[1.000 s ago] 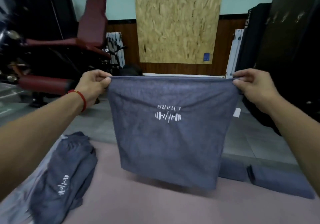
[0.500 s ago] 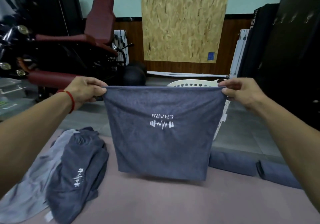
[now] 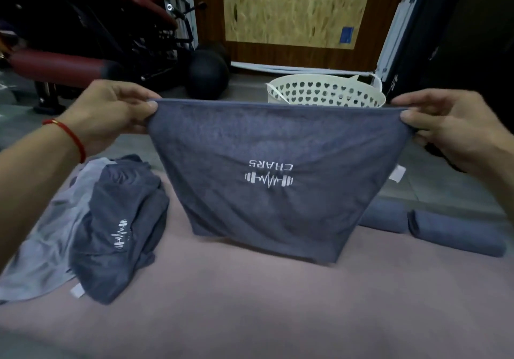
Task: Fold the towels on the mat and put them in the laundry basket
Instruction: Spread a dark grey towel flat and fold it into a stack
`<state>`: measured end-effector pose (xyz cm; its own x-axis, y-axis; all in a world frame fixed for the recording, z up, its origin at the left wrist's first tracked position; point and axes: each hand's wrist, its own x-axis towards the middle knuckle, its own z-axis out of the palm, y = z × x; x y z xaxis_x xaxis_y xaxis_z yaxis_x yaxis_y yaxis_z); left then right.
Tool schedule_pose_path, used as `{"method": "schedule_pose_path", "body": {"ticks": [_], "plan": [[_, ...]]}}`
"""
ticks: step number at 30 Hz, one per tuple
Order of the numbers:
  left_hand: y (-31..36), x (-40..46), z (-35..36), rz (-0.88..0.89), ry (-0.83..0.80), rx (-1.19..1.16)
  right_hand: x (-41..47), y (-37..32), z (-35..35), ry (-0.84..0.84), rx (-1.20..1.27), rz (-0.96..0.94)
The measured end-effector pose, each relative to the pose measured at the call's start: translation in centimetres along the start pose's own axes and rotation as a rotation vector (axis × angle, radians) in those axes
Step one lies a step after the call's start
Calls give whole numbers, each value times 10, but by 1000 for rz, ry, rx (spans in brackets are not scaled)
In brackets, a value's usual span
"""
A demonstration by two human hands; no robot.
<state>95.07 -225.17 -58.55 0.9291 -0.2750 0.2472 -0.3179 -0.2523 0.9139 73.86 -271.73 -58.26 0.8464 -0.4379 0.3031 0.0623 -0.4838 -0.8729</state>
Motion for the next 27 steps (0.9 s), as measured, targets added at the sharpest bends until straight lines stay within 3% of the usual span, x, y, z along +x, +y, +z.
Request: {"method": "schedule_pose_path", "body": {"ticks": [8,14,18,21,27], "plan": [[-26,45,57,-165,-5,92,24,33,16,168,-118,38],[-42,55,89,-8,136,154,28,59,18,265,-96,62],[-61,25,92,51,67,170,-4,80,19,237,-7,25],[-123,-17,102,-108,-46,148,-43,129,46,182,42,114],[-261,-121,133,-691,-374,196,-156,259,113,67,-46,466]]}}
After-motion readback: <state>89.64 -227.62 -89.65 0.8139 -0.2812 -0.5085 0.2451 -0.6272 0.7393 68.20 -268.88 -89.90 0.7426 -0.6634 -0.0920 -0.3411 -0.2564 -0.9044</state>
